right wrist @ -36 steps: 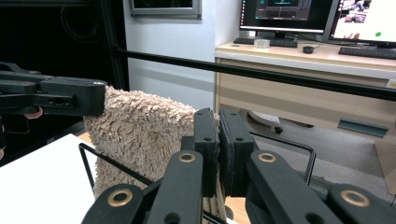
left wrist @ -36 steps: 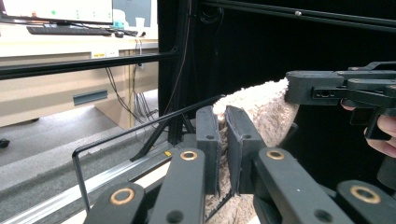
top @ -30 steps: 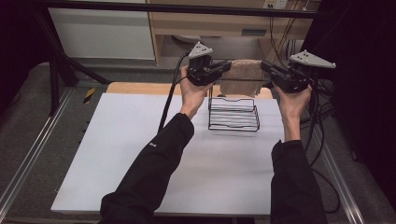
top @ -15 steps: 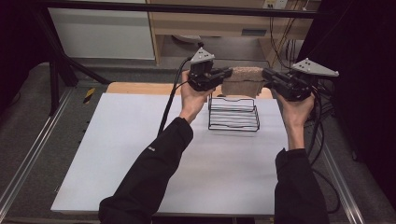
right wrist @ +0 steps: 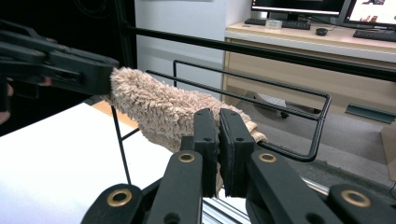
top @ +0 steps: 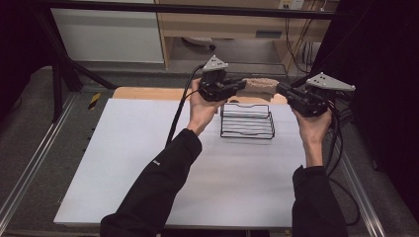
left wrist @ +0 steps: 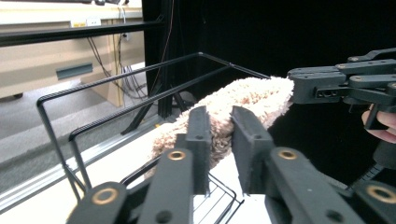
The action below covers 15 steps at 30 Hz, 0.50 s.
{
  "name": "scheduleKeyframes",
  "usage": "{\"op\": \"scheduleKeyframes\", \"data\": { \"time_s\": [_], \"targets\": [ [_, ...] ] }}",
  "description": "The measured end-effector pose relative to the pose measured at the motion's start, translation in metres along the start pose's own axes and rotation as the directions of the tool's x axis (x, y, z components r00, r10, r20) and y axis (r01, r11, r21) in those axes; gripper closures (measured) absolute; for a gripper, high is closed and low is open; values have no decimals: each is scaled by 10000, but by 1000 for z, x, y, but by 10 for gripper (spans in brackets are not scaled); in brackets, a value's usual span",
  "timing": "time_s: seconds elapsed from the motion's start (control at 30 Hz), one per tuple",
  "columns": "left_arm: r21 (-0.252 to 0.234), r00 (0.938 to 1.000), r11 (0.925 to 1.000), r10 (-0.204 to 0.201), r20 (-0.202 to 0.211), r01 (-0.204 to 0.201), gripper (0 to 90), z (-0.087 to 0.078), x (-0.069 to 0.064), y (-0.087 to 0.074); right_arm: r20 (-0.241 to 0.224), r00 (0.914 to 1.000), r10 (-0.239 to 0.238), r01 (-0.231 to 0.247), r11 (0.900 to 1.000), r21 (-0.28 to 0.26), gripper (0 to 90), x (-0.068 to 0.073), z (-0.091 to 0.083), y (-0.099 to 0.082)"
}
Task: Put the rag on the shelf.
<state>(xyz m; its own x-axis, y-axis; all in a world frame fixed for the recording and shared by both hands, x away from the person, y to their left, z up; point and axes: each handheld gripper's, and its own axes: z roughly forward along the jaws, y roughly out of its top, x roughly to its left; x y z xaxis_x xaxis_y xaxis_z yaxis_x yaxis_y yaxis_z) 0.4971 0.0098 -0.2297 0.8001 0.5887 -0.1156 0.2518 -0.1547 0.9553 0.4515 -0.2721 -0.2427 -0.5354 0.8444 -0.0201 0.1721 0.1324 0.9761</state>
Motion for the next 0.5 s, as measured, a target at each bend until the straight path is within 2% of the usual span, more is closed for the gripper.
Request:
{"op": "scheduleKeyframes", "data": {
  "time_s": [0.13, 0.3, 0.43, 0.5],
  "targets": [
    [-139, 9997, 9998, -155, -212, 152, 743, -6, 0, 8, -25, 10000, -8, 8, 10000, -32, 863, 0, 0, -1],
    [-347, 9978, 9983, -474, -457, 458, 801, -8, 2, 17, -76, 9999, -85, 85, 10000, 1, 863, 1, -1, -2],
    [-347, 9968, 9975, -635, -481, 619, 837, -2, 3, 23, -84, 9999, -107, 107, 9999, 55, 863, 1, 0, -3],
    [-174, 9961, 9966, -816, -326, 810, 845, 2, 5, 24, -99, 9999, -90, 90, 10000, 24, 863, 0, 0, -4]
  ]
}}
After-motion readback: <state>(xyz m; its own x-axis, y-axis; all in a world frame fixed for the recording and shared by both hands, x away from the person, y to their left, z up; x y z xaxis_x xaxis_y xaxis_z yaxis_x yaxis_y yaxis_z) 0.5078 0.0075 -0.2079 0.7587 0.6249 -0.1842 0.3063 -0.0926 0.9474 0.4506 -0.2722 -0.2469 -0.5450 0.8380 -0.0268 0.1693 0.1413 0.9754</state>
